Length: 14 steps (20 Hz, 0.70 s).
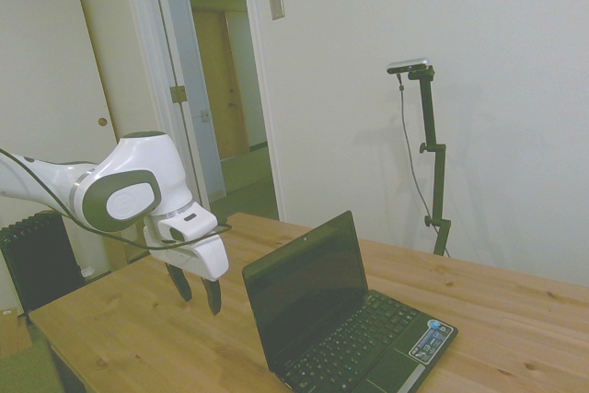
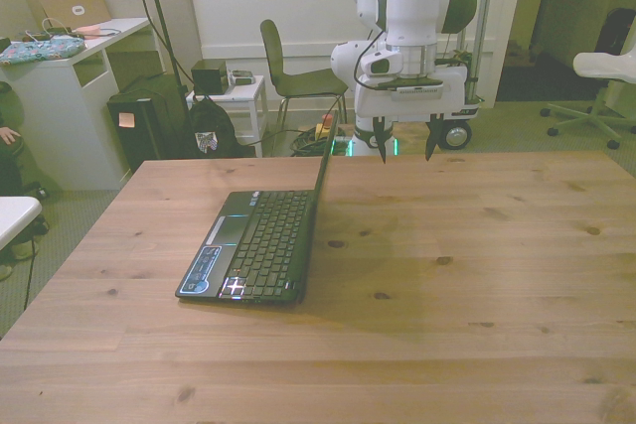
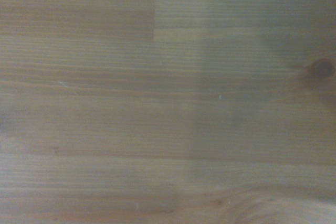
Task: Close the laptop
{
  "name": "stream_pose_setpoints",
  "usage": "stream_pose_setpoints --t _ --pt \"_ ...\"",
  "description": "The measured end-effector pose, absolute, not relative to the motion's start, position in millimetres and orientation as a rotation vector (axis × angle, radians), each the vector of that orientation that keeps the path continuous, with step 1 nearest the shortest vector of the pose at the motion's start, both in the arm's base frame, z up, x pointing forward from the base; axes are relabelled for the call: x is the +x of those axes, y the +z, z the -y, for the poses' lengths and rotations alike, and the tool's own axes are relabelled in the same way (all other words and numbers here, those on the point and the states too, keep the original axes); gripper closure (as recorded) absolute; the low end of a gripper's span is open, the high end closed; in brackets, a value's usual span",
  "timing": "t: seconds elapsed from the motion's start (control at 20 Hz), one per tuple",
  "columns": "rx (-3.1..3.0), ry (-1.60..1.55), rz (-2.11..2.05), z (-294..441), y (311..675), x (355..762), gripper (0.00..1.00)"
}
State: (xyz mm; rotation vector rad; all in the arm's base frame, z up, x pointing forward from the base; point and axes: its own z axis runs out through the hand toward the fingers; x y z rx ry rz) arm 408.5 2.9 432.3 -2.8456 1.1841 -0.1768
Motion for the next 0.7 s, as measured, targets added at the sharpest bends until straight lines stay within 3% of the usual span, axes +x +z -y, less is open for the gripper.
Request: stream_pose_setpoints --t 0.25,0.7 --pt "-2.821 -0.226 -1.233 -10.2 447.1 418.9 0.0" --pt "-2.75 -0.313 -1.375 -11.2 495.6 505.1 0.0"
